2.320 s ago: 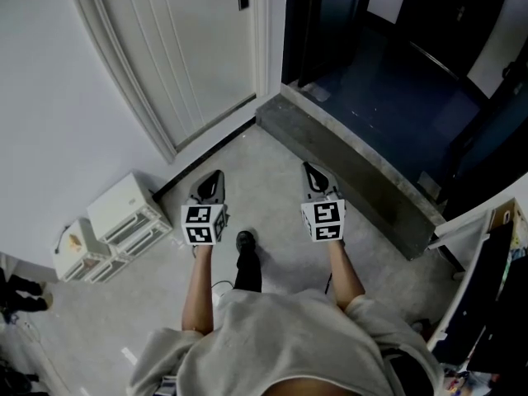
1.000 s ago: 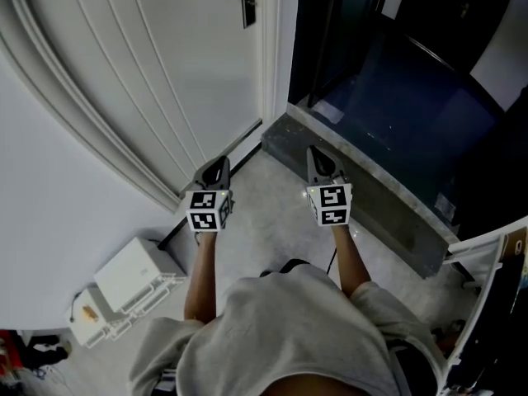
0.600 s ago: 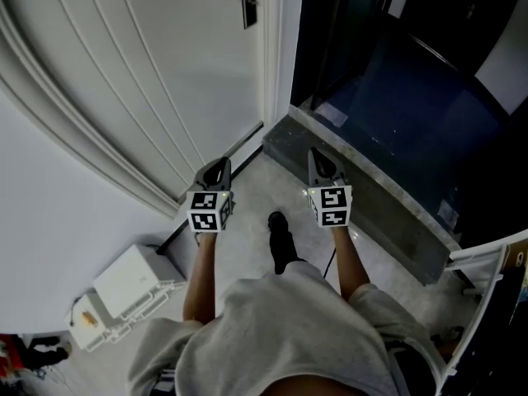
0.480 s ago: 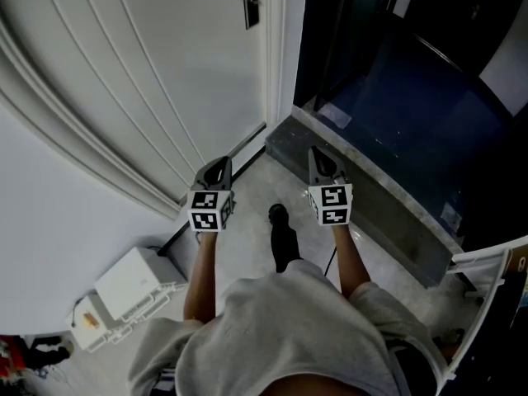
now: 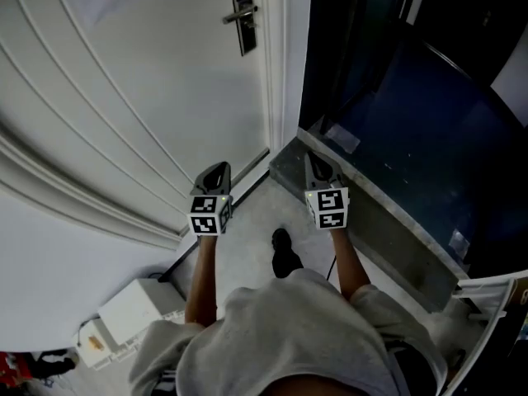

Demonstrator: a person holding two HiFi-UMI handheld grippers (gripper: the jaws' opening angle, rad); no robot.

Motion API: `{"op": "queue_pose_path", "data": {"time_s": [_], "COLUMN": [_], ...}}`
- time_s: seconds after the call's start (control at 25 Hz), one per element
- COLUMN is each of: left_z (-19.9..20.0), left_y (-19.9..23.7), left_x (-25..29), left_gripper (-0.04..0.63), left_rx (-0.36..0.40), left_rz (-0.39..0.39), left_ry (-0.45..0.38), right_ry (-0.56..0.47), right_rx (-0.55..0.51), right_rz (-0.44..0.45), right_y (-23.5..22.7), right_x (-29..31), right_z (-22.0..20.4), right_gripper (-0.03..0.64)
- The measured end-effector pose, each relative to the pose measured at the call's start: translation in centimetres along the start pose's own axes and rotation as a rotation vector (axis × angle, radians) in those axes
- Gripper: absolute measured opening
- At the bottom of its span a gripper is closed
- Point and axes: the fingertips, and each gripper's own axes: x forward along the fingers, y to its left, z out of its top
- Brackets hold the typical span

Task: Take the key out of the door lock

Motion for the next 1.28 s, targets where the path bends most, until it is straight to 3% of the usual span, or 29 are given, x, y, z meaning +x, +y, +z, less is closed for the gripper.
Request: {"op": "queue_pose_path", "data": {"time_s": [0.28, 0.68, 0.96, 1.28], "left_z": [5.3, 8.7, 9.0, 7.8], "left_y": [3.4, 6.9, 8.8, 10.2], "left_x": [8.5, 18.1, 22.4, 23.7], "left_gripper": [0.018, 0.018, 0.018, 0.018], "left_rx": [0.024, 0.011, 0.006, -0.011], "left_rz": [0.028, 0.053, 0.064, 0.054], "left_ry": [-0.027, -0.041, -0.031, -0.006], "right_ry": [-0.028, -0.040, -0.038, 0.012], "right_rx": [-0.004, -0.030, -0.036, -0.026], "right_rz": [0.020, 0.063, 0.100, 0.119], "right_y": [-5.3, -9.7, -10.3, -8.9], "right_x": [8.8, 18.9, 23.9, 26.2], "right_z": [2.7, 4.7, 4.8, 3.2], "right_gripper": [0.023, 0.023, 0.023, 0.023]}}
